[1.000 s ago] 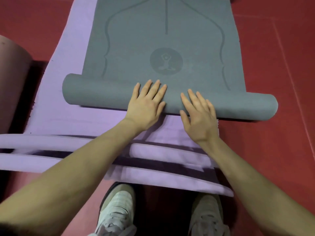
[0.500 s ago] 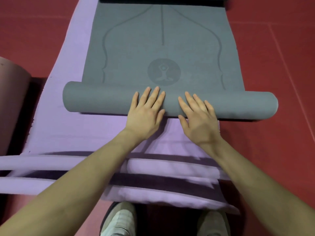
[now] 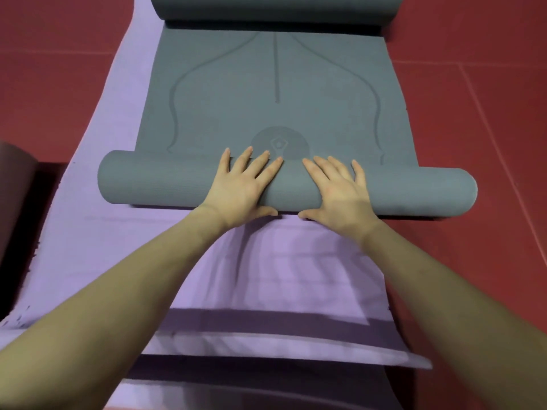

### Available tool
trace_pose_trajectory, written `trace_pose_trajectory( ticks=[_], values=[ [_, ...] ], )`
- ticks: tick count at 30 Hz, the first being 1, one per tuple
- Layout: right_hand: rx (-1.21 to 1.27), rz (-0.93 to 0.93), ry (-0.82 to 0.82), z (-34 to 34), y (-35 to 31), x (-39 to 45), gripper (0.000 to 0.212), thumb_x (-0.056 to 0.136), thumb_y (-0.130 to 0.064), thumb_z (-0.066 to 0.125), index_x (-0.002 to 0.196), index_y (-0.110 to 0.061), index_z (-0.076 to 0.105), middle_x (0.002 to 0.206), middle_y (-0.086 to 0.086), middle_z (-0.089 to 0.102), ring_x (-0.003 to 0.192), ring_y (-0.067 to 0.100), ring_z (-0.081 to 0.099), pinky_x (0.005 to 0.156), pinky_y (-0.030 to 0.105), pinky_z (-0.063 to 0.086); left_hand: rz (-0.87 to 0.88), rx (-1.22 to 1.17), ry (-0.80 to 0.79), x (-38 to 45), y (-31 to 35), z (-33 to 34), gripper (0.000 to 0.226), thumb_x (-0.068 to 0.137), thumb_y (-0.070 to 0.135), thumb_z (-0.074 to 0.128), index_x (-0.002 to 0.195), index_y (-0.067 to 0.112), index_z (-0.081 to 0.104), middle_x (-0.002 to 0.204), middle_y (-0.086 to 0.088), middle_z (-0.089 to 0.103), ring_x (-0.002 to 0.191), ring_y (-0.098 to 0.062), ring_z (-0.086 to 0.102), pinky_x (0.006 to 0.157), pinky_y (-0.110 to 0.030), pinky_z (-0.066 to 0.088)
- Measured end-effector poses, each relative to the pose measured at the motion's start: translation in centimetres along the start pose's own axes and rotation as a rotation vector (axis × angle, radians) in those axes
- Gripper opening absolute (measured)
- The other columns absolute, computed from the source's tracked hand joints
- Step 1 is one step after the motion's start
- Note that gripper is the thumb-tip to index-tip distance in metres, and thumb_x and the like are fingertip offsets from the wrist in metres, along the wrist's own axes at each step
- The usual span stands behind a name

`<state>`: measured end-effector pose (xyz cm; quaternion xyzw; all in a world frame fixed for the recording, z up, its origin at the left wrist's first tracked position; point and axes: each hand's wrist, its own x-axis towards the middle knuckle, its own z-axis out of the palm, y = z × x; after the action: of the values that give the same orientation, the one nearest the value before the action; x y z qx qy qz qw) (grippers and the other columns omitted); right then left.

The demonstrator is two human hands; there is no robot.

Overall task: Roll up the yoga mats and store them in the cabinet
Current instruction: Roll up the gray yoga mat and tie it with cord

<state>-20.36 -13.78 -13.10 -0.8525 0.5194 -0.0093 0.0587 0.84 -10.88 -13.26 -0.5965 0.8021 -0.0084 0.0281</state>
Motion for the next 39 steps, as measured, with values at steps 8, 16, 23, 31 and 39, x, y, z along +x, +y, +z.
trace_pose_trajectory(
  ticks=[8, 16, 23, 31, 39],
  values=[
    [0.032, -0.07, 0.338, 1.4, 0.0, -0.7, 0.081, 0.048, -0.043, 0.087, 0.12, -0.017, 0.061, 0.116, -0.002, 0.064, 0.107, 0.02, 0.056, 0.098, 0.042, 0.027, 0.128, -0.084, 0.255, -0.7, -0.1, 0.8, 0.084, 0.064, 0.052, 0.081, 0.13, 0.011, 0.052, 0.118, -0.011, 0.063, 0.094, -0.036, 0.06, 0.082, -0.052, 0.044],
    [0.033, -0.076, 0.369, 1.8, -1.9, -6.2, 0.082, 0.046, -0.045, 0.088, 0.119, -0.017, 0.062, 0.117, 0.0, 0.065, 0.108, 0.017, 0.051, 0.095, 0.045, 0.028, 0.195, -0.07, 0.284, -5.9, 2.0, 1.3, 0.071, 0.081, 0.058, 0.047, 0.132, 0.008, 0.045, 0.118, -0.012, 0.061, 0.092, -0.035, 0.058, 0.081, -0.045, 0.044],
    [-0.028, -0.065, 0.381, 2.1, -3.9, -11.7, 0.081, 0.049, -0.046, 0.087, 0.12, -0.017, 0.06, 0.117, -0.002, 0.063, 0.109, 0.017, 0.05, 0.096, 0.044, 0.028, 0.201, -0.042, 0.306, -10.9, 4.6, 1.5, 0.067, 0.085, 0.053, 0.048, 0.133, 0.006, 0.043, 0.118, -0.017, 0.06, 0.094, -0.037, 0.058, 0.083, -0.048, 0.045],
    [-0.068, -0.065, 0.39, 2.3, -5.2, -16.4, 0.084, 0.048, -0.048, 0.087, 0.12, -0.016, 0.06, 0.116, 0.001, 0.065, 0.11, 0.017, 0.048, 0.097, 0.046, 0.027, 0.178, -0.052, 0.318, -15.3, 7.2, 1.7, 0.064, 0.089, 0.053, 0.046, 0.133, 0.006, 0.043, 0.118, -0.017, 0.061, 0.094, -0.038, 0.059, 0.084, -0.049, 0.045],
    [0.036, -0.025, 0.25, 1.7, -5.4, -19.3, 0.085, 0.041, -0.05, 0.088, 0.117, -0.02, 0.061, 0.114, -0.006, 0.065, 0.105, 0.012, 0.051, 0.094, 0.04, 0.026, 0.257, -0.04, 0.288, -17.8, 8.6, 1.5, 0.064, 0.094, 0.056, 0.039, 0.133, 0.006, 0.044, 0.115, -0.022, 0.059, 0.09, -0.037, 0.057, 0.078, -0.046, 0.045]
  ],
)
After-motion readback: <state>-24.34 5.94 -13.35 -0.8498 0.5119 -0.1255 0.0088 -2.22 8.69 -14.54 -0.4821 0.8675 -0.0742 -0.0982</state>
